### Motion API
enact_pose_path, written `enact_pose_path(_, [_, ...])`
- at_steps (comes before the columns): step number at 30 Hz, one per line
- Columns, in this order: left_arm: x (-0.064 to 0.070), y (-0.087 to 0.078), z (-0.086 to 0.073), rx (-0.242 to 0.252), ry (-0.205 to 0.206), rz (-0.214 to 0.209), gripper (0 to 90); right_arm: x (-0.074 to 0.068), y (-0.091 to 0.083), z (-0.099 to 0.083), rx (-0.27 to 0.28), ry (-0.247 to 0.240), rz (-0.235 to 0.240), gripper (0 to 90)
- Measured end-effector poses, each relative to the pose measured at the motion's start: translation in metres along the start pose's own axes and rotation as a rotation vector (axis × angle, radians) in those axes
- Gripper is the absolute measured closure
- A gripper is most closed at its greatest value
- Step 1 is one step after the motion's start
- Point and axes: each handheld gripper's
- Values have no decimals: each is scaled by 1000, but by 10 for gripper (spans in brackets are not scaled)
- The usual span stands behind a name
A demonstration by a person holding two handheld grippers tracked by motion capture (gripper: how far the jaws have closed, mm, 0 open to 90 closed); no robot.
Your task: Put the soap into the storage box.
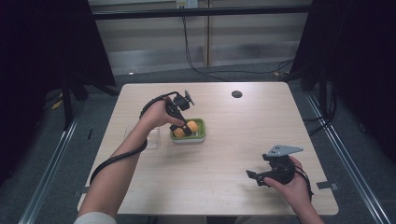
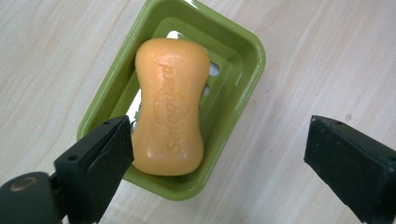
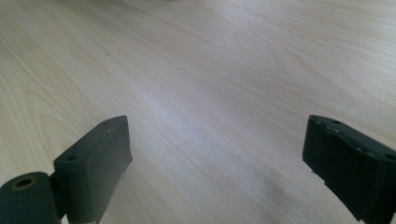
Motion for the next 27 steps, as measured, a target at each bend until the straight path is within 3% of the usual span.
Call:
enact_pose_path(5, [6, -2, -4, 17, 16, -12, 54, 0, 1, 1, 2, -9, 2, 76])
enact_pose_path(7, [9, -1, -6, 31, 3, -17, 57, -1, 1, 1, 2, -14, 3, 76])
enact_pose_path(8, [10, -3, -7, 17, 27, -19, 54, -1, 1, 1, 3, -11, 2, 76])
enact_pose_path(9, [12, -2, -8, 36, 6, -13, 54, -1, 1, 1, 2, -11, 3, 76])
enact_pose_path(13, [17, -2, -10, 38, 10, -9, 56, -1, 1, 1, -2, -12, 7, 76])
enact_pose_path(14, [17, -3, -10, 17, 29, -20, 58, -2, 1, 1, 0, -11, 8, 76])
enact_pose_path(16, [21, 0, -13, 29, -2, -24, 58, -2, 1, 1, 0, -12, 8, 76])
enact_pose_path(17, [20, 0, -14, 23, 23, -21, 59, -2, 1, 1, 0, -11, 8, 76])
enact_pose_path(18, [22, 0, -15, 21, 11, -23, 59, -2, 2, 1, 0, -11, 6, 76])
enact_pose_path(19, [22, 1, -16, 22, 28, -20, 61, -2, 2, 1, -1, -12, 7, 76])
enact_pose_path(20, [24, 2, -17, 36, -1, -21, 60, -2, 2, 1, -2, -11, 7, 76])
enact_pose_path(23, [24, 1, -20, 32, 31, -22, 61, -2, 2, 1, -1, -13, 9, 76])
enact_pose_path(24, [27, 4, -22, 53, 4, -20, 61, -2, 2, 1, -2, -13, 8, 76])
enact_pose_path(27, [28, 5, -25, 36, 17, -15, 61, -2, 3, 1, -3, -11, 9, 76])
Point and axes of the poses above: each handheld gripper's, and its own axes: y roughly forward along the jaws, z roughly out of its top, x roughly to its right, and after that the axes turned 12 degrees about x, right-handed
